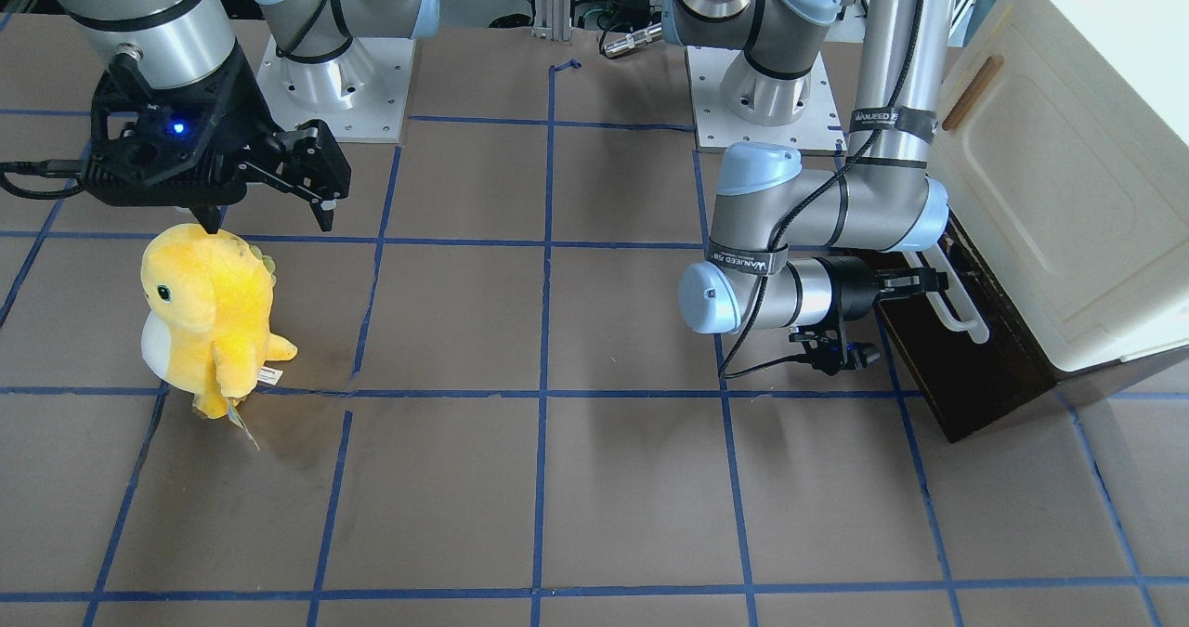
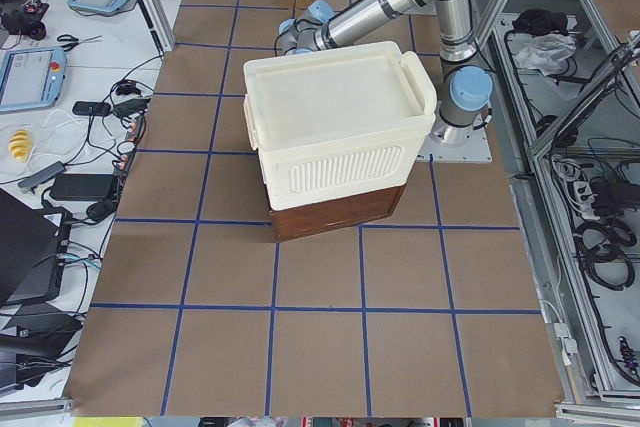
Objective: Pull drawer sideways
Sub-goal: 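Close the left gripper around the white drawer handle, then pull the drawer handle with the left gripper, sliding the drawer outward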
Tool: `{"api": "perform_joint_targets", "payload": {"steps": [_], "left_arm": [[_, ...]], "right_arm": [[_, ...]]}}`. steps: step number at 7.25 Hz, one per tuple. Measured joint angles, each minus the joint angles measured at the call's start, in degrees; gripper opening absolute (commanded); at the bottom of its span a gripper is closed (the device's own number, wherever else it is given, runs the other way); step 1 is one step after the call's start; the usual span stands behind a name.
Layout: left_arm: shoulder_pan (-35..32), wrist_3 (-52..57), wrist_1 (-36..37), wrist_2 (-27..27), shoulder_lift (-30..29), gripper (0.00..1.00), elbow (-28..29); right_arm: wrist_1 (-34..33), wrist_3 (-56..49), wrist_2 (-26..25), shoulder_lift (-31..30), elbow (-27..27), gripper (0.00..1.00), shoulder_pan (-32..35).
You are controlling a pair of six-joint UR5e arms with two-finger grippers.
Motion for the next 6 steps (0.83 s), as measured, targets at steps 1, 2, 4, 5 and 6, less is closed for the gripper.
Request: {"api": "perform_joint_targets", "payload": {"steps": [1,2,4,5,6], "left_arm": [[-0.03,-0.06,-0.02,-0.08,-0.15,0.09,0.02],[-0.09,-0.08,-0.02,-0.16,-0.26,0.09,0.13],[-0.38,0.06,-0.01,-0.3,-0.22,0.09,0.41],[-0.6,0.29,0.03,-0.29,-0.03,0.09,0.49],[-1.02,0.48,0.08,-0.27,0.09,0.09,0.55]], "right_arm": [[0.0,-0.02,0.0,0.0,0.0,1.0,0.0],[0.0,-0.04,0.0,0.0,0.0,1.0,0.0],[0.0,-0.05,0.0,0.0,0.0,1.0,0.0],[0.0,-0.03,0.0,0.0,0.0,1.0,0.0],[0.0,-0.01,0.0,0.0,0.0,1.0,0.0]]}}
